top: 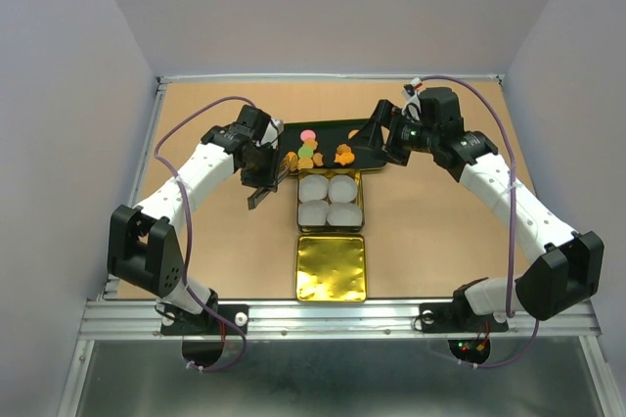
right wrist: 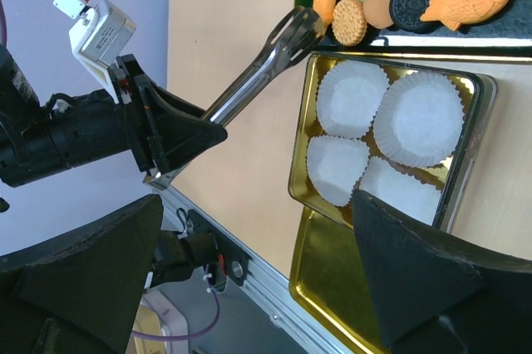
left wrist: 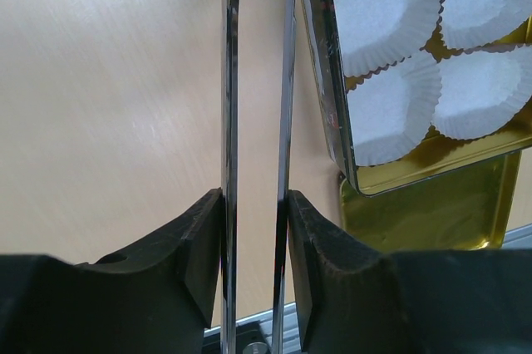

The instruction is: Pack the cookies

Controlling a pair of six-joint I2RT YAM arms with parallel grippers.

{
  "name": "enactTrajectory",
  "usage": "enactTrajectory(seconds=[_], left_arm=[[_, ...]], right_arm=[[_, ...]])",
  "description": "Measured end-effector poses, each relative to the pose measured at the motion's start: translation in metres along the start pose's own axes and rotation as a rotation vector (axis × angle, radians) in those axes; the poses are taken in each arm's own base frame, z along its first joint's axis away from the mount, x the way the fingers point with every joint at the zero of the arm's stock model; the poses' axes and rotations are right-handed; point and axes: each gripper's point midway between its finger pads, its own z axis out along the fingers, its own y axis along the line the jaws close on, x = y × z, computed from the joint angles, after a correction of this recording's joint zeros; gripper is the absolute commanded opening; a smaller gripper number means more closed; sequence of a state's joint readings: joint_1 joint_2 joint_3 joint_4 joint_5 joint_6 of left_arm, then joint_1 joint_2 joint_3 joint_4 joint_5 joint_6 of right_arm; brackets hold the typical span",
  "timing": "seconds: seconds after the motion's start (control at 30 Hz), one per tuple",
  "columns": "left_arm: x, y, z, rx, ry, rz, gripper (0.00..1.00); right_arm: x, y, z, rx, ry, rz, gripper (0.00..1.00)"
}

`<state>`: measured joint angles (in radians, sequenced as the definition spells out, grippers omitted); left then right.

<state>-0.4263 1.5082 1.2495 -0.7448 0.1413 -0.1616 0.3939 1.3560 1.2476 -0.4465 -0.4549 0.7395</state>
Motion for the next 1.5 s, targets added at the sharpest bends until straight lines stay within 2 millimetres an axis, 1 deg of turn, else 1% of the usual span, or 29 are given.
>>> enactTrajectory(seconds=[0.3,0.4,0.57,0.67,0.77,0.9,1.13,1.33,1.5], left_arm=[[0.000,0.002,0.001,-0.011,-0.001,0.004,0.45],[0.000,0.006,0.002,-0.034,0.000,0.002,0.45],[-0.007,0.012,-0.002,-0.074,-0.018,0.002,0.48],[-0.012,0.013,-0.005,-0.084,-0.036,0.004,0.51],[-0.013,0.012,-0.005,-0.084,-0.037,0.006,0.54],[-0.012,0.010,-0.001,-0.082,-0.026,0.014,0.54],[-0.009,0.010,0.013,-0.091,0.017,0.025,0.54],[-0.017,0.010,0.018,-0.108,0.019,0.028,0.54],[-0.019,0.014,0.021,-0.136,0.029,0.027,0.53]], right_arm=[[0.002,-0.005,0.002,0.018,0.009,0.004,1.00],[0.003,-0.008,0.004,0.026,0.017,0.009,1.00],[0.004,-0.010,0.007,0.032,0.023,0.010,1.00],[0.004,-0.011,0.008,0.034,0.026,0.010,1.00],[0.005,-0.013,0.009,0.038,0.030,0.010,1.00],[0.006,-0.017,0.013,0.048,0.041,0.012,1.00],[0.011,-0.024,0.016,0.070,0.065,0.017,1.00],[0.010,-0.025,0.018,0.074,0.069,0.011,1.00],[0.010,-0.025,0.018,0.076,0.073,0.004,1.00]])
